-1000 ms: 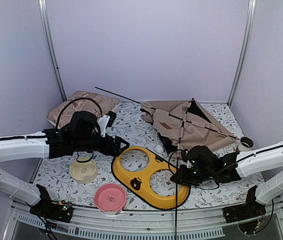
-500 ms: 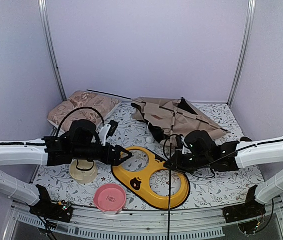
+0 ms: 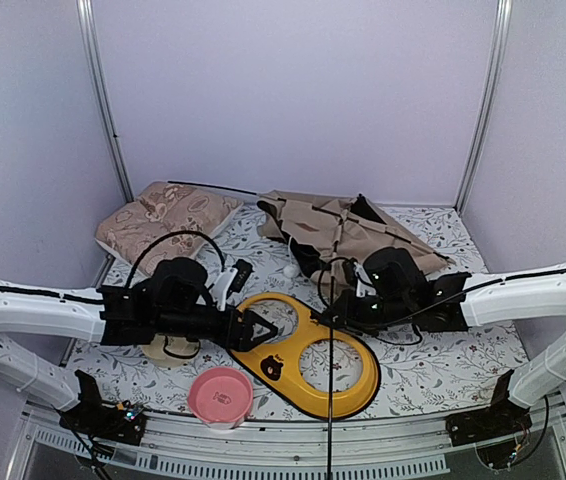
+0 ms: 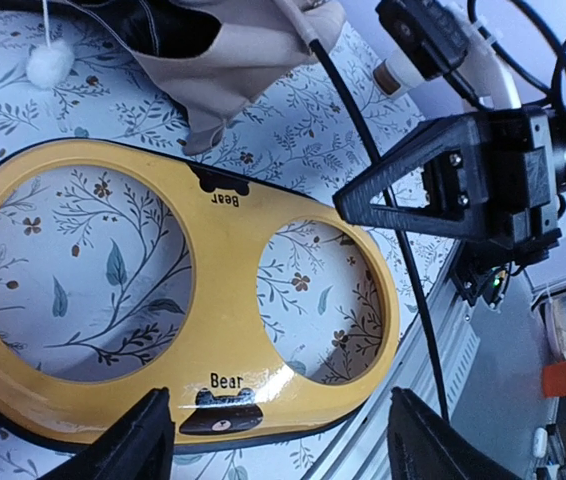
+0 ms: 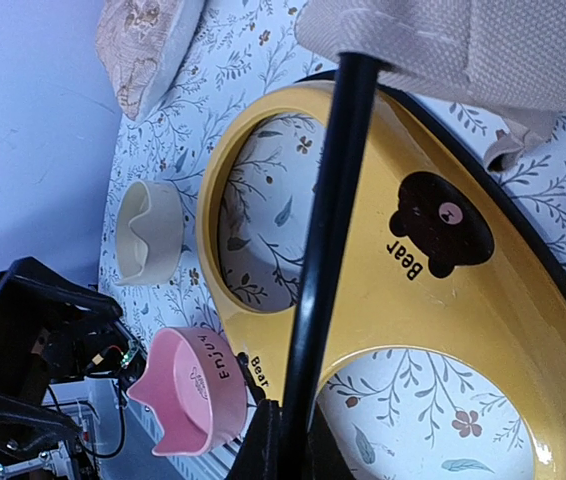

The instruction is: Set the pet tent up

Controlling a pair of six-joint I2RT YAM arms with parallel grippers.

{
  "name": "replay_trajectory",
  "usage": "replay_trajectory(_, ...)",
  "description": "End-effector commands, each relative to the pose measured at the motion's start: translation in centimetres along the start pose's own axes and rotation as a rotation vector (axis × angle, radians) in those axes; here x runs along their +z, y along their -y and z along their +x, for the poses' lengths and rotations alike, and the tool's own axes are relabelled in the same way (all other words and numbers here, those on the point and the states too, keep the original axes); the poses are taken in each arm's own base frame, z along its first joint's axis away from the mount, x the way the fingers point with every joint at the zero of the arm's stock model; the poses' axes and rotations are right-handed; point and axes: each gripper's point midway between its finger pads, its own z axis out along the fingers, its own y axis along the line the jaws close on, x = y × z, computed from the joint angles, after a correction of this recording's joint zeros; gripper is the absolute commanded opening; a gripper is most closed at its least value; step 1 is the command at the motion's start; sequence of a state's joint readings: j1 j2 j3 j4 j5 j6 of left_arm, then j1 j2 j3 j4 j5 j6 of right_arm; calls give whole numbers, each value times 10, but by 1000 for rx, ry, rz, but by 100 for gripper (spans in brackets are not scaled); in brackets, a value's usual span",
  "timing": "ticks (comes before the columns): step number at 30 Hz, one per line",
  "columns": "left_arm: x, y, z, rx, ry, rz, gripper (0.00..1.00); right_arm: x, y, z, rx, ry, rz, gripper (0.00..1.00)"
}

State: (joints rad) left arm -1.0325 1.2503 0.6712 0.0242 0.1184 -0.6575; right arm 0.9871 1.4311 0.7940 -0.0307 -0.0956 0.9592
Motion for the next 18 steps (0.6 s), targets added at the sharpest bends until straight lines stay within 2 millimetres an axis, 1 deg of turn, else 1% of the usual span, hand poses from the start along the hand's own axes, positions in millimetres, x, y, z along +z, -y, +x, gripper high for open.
replay_trajectory(1, 9, 14, 12, -16, -11, 42, 73, -3, -29, -30, -43, 90, -84, 0)
replay_trajectory(5, 16, 21, 17, -15, -22, 60, 73, -4, -31, -33, -40, 94, -90, 0)
replay_trajectory(11, 25, 31, 17, -9, -29, 88, 71, -6, -34, -36, -37, 103, -97, 0)
replay_trajectory(15, 34, 47, 15, 10, -41, 142, 70, -6, -34, -39, -36, 110, -97, 0)
replay_trajectory(18, 48, 59, 18, 59, -74, 163, 69, -7, -39, -43, -36, 122, -111, 0)
